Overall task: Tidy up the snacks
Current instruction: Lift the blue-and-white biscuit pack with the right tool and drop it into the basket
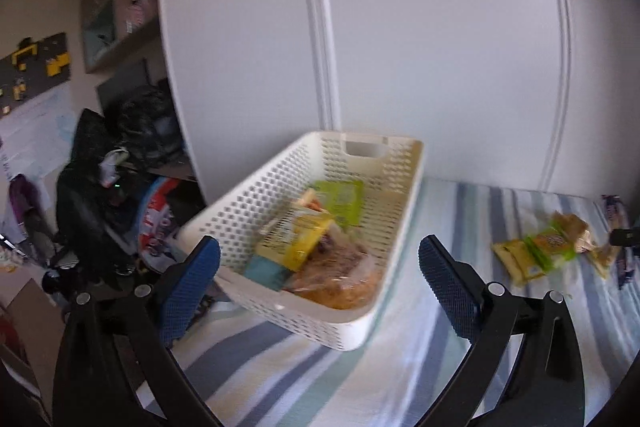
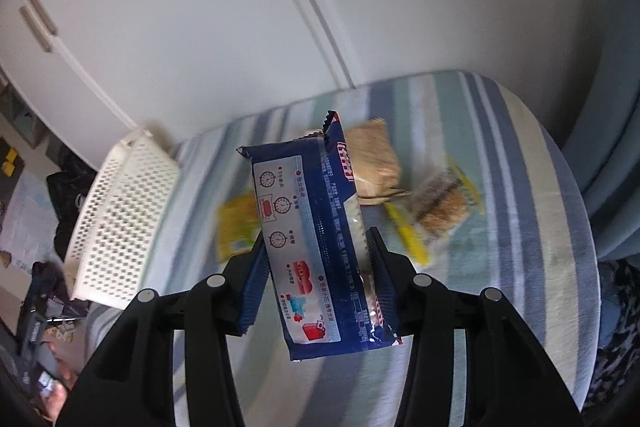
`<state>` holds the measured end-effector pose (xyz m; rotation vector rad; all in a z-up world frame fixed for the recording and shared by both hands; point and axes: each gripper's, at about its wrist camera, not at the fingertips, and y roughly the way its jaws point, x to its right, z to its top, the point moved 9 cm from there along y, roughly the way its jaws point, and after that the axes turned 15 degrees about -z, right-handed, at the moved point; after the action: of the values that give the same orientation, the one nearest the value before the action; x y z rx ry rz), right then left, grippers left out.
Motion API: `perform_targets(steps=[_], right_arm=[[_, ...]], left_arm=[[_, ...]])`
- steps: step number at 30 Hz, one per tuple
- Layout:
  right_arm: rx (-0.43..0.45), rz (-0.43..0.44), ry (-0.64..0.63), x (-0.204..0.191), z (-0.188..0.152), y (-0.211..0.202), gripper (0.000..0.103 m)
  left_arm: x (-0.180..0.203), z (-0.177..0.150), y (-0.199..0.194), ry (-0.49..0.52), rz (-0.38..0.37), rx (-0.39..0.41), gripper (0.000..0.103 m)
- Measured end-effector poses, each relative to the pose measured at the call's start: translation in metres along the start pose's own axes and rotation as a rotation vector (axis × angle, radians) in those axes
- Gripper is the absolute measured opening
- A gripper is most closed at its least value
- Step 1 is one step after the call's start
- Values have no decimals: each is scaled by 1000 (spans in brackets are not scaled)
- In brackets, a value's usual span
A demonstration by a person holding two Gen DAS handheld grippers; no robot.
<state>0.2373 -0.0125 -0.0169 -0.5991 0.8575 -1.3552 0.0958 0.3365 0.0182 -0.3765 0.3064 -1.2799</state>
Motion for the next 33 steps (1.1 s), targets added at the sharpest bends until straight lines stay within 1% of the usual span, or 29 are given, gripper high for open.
perform_targets(steps=[2,3,6,9,11,15,16,18,21,23,26,28,29,32,33], right_arm=[[10,26,-5,-15,1,-9,48],[15,34,-5,-22,3,-12,48],[28,69,-5,-50,8,-25,48],[42,126,-37,-99,13,-37,48],[45,161,-74,-140,15,-43,48],[14,258,-123,-219,11,-44,48],[9,272,-130,-233,9,-45,48],[3,291,-156,-269,7,-43,48],[-5,300,-173,-304,6,-36,48],[-18,290,-182,-321,5,-26,48],[-47,303,-191,-335,-1,-13,48],[-53,283,-197,-333,-3,-6,48],[-51,265,-196,-326,-3,-4,48],[-42,152,-199,-291,-6,6,51],[-46,97,-210,-274,-10,10,59]], left_arm=[[-11,1,-3,-38,13,21,101],[-15,1,-3,-61,0,26,101],[-26,-1,-4,-105,-5,22,101],[-38,-4,-5,-154,-14,24,101],[-45,-6,-7,-189,-9,28,101],[-66,-9,-9,-293,-8,49,101],[-69,-10,-9,-310,-11,52,101],[-76,-11,-10,-335,-11,59,101],[-84,-11,-13,-367,-4,78,101],[-86,-12,-15,-384,-11,83,101],[-90,-13,-13,-397,-10,81,101],[-92,-14,-11,-411,-17,75,101],[-92,-15,-11,-422,-28,73,101],[-88,-13,-12,-425,-57,73,101],[-86,-12,-13,-419,-61,77,101]])
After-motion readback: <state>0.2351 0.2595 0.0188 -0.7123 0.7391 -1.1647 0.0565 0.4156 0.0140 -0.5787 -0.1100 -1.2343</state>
